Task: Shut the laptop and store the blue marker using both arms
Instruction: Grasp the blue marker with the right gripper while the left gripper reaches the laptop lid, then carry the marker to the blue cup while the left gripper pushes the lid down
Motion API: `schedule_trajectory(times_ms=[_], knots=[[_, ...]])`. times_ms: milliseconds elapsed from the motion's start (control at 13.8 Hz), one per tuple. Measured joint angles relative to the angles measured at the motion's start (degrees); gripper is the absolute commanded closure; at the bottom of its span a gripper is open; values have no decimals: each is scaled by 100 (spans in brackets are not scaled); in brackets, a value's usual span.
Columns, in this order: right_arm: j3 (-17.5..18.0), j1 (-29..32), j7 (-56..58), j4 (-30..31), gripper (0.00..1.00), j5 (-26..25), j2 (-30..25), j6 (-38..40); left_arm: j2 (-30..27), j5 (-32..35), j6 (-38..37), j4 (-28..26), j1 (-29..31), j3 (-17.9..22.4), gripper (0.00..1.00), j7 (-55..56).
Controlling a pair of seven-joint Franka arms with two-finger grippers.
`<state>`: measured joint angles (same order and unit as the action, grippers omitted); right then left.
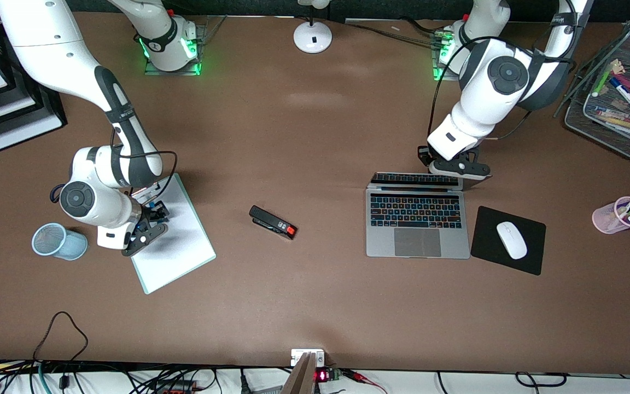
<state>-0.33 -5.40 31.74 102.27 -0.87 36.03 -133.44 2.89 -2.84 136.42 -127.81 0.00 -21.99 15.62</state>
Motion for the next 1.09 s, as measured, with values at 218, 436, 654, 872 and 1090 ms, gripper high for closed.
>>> schedule_trajectory(times_ms=[218,436,654,872,1090], knots=[[0,0,3,0,58,0,49,-20,106,28,280,-1,7,12,100,0],[0,0,4,0,69,0,78,-43,275,203,668,-3,29,22,100,-3],[0,-1,6,0,83,0,95,-59,435,495,929,-3,128,23,100,-3],[0,-2,7,-1,96,0,95,-64,565,572,1232,-3,185,29,100,-8],[1,-4,7,-22,100,0,94,-67,771,758,1620,5,283,30,100,-10]])
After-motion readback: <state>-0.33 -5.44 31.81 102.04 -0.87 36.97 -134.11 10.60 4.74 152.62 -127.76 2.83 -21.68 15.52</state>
